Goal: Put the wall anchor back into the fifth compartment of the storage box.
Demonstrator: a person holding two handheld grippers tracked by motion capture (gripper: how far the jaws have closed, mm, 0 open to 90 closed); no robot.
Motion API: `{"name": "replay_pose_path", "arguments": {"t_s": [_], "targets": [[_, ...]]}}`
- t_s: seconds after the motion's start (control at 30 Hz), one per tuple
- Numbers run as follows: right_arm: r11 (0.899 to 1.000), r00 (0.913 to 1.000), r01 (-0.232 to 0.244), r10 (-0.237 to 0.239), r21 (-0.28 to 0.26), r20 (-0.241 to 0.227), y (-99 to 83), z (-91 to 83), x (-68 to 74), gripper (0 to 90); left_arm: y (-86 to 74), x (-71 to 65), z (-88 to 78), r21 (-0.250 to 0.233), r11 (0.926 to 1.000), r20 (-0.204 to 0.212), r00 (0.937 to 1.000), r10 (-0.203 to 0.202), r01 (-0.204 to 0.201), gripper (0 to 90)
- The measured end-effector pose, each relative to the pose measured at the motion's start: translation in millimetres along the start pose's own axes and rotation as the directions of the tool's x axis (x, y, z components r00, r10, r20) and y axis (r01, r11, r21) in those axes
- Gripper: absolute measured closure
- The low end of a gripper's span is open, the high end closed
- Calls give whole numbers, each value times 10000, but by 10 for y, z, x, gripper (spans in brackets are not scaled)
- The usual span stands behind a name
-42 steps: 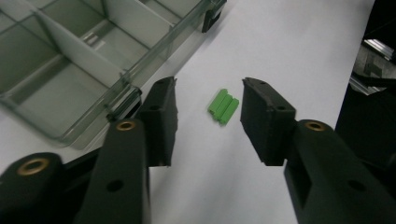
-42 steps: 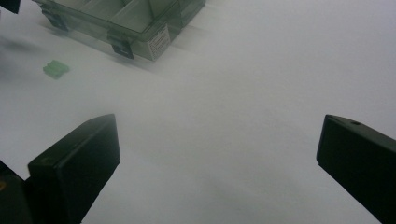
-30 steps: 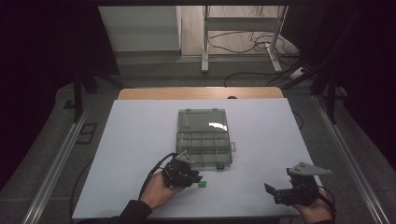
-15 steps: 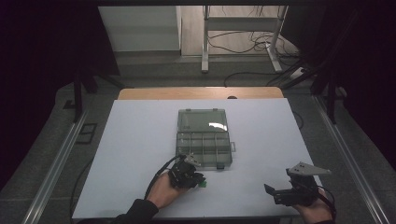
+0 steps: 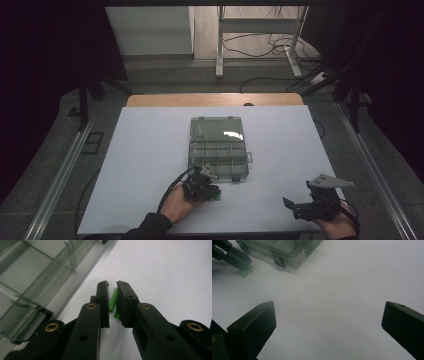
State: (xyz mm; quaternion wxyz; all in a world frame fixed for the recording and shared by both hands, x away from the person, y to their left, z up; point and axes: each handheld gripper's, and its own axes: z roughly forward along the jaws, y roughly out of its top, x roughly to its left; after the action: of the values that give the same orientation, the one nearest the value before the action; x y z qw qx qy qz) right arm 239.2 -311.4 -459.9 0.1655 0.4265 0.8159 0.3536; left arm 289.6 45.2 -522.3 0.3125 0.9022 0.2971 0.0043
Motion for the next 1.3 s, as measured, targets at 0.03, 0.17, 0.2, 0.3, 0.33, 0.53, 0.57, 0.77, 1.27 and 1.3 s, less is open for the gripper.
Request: {"name": "replay_pose_path", "arguments": {"t_s": [0.03,0.17,0.2,0.3,0.33,0.53,0.57,0.77,1.27,1.3], "targets": [[10000,10000,0,0,-1,1,0,0,0,0,4,-2,6,9,10000,-19,10000,-18,18,817],[10000,10000,-4,4,-7,0,-1,-1,-1,0,9,-6,12,73,10000,-104,9999,16,-15,832],[10000,10000,-1,1,-6,0,-1,-1,0,0,9,-7,13,76,10000,-111,9999,18,-17,832],[10000,10000,-4,4,6,0,-1,0,-1,0,11,-4,12,73,10000,-94,10000,-9,10,840],[10000,10000,-10,10,-11,-2,-2,1,0,0,12,-2,9,101,9999,-75,10000,-19,19,842],[10000,10000,-11,11,-34,-5,-2,-2,-2,0,19,4,-25,47,10000,-111,9999,-70,71,845],[10000,10000,-11,11,-34,-5,-2,-2,-2,0,19,4,-25,47,10000,-111,9999,-70,71,845],[10000,10000,-7,7,-28,2,-2,-4,-2,0,43,6,-83,-139,9997,-13,9998,-191,191,845],[10000,10000,9,-8,-49,18,-3,-4,2,0,72,49,-269,-576,9982,-481,9986,-205,177,844],[10000,10000,9,-8,-49,18,-3,-4,2,0,72,52,-278,-589,9981,-516,9985,-199,169,844]]}}
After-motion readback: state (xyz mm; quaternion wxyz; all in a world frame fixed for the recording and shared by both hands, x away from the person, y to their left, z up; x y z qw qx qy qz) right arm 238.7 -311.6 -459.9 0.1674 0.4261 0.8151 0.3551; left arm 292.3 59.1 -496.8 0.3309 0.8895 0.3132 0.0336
